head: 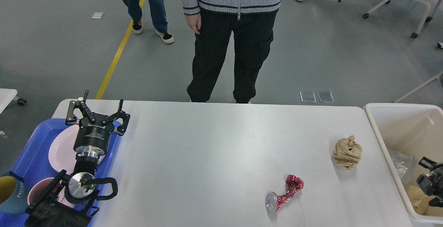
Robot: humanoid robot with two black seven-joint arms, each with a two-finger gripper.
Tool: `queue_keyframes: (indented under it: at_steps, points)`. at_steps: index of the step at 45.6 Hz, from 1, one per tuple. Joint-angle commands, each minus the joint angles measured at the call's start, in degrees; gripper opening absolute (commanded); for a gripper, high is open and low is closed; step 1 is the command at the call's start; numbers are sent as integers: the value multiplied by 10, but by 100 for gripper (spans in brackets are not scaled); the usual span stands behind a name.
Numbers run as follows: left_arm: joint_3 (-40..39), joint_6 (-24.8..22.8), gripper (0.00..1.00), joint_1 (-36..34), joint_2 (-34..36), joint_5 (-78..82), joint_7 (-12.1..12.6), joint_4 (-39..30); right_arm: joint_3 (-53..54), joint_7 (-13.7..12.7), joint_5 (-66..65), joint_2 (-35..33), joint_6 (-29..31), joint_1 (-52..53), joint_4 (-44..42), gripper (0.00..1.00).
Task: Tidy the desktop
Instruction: 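Lower the paper cup into the bin and release it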
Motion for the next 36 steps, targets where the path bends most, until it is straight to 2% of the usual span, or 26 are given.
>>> queue_keyframes:
  at_steps: [1,16,17,18,21,22,23,36]
  points:
    - [0,0,96,0,-1,-1,0,0,0,0,1,26,-2,-40,-35,0]
    - [0,0,96,0,-1,-1,0,0,12,-1,3,30,-16,-56,-36,0]
    - [0,0,96,0,0,-1,0,0,12,-1,3,31,-20,-56,-36,3]
    - [0,0,96,0,0,-1,0,0,11,-1,2,32,-25,-56,-36,19]
    - [0,0,96,0,0,0,0,0,11,-1,2,32,-54,-56,-36,73]
    - [0,0,96,0,0,-1,0,0,10,0,2,32,-64,-56,-36,89]
    - [0,0,96,0,0,-1,0,0,10,-1,1,32,-74,-56,-35,99]
    - [0,0,96,0,-1,0,0,0,13,0,0,34,-81,-54,-27,100]
